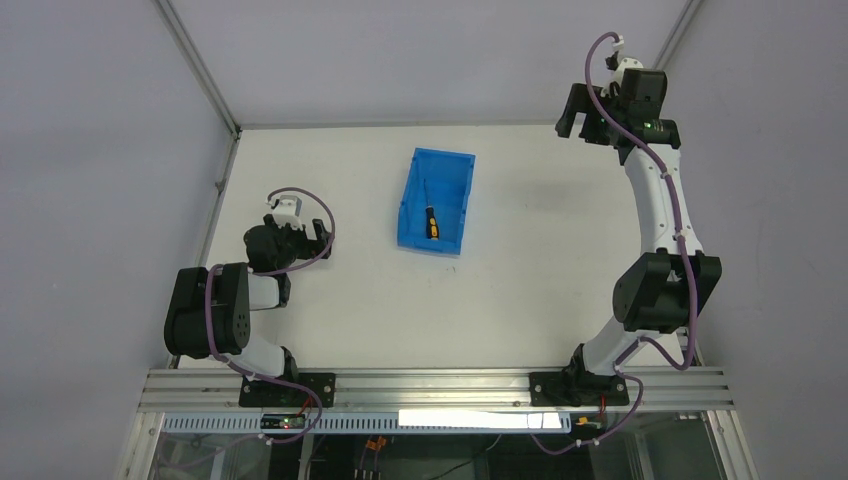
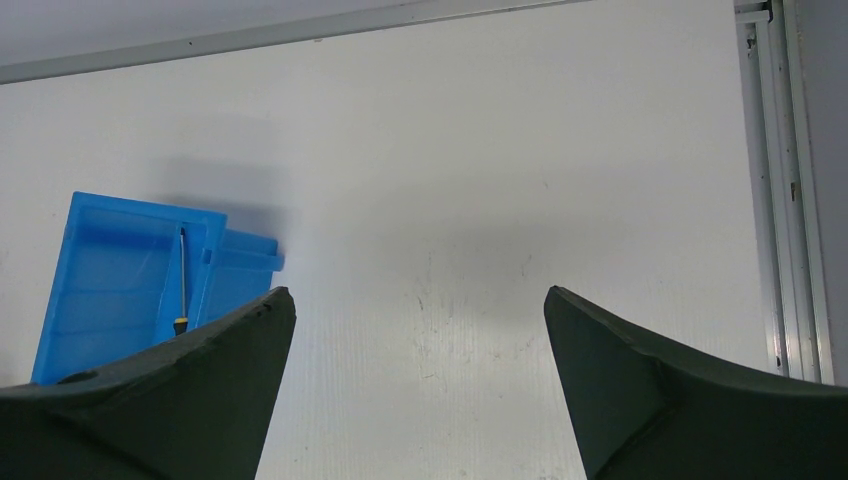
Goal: Put the screwdriver in the bin
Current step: Reset both arms
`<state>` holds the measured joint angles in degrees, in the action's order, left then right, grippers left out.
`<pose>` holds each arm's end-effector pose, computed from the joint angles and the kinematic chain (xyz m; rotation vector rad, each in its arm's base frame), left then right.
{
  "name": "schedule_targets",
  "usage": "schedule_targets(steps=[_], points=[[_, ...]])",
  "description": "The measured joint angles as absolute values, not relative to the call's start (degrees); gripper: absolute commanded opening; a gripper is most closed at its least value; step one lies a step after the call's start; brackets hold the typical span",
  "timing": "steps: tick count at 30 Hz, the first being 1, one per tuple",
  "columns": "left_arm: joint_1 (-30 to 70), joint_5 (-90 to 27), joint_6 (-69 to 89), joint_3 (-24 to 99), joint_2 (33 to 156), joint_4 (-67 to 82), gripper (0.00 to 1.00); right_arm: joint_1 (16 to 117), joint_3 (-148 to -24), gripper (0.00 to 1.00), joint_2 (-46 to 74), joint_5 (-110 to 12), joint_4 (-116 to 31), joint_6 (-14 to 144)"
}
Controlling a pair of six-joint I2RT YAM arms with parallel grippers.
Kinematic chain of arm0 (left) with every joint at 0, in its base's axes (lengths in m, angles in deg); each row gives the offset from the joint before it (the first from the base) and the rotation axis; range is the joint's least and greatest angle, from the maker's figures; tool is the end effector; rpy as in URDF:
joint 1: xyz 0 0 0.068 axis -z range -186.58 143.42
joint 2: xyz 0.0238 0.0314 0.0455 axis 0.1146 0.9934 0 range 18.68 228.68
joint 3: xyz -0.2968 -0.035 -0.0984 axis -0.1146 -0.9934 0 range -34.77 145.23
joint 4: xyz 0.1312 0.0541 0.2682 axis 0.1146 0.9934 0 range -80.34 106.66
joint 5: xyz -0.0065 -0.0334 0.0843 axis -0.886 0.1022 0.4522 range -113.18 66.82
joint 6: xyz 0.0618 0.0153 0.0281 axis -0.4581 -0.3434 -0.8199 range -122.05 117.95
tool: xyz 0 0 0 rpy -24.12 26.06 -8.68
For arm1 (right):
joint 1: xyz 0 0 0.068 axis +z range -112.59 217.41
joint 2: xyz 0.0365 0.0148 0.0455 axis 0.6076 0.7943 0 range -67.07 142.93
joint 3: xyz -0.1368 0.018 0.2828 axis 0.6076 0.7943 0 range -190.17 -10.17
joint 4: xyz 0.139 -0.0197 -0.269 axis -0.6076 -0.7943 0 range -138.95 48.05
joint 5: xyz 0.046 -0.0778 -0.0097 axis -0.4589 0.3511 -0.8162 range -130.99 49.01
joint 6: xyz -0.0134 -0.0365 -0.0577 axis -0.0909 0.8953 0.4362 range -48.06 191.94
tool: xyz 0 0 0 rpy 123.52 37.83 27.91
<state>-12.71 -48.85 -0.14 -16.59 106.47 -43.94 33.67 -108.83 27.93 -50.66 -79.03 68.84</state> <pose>0.2863 0.0061 0.1355 0.1830 1.8279 -0.3620 0.4398 -0.0192 0.4262 0.0305 2.1497 0.1753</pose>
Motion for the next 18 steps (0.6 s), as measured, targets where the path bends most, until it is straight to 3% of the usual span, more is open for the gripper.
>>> schedule_targets(steps=[18], points=[[-12.71,-48.85,-0.14,-16.59,106.47,-43.94,0.99,34.3,-108.13,0.99,27.93,-48.03,-77.28,66.83]])
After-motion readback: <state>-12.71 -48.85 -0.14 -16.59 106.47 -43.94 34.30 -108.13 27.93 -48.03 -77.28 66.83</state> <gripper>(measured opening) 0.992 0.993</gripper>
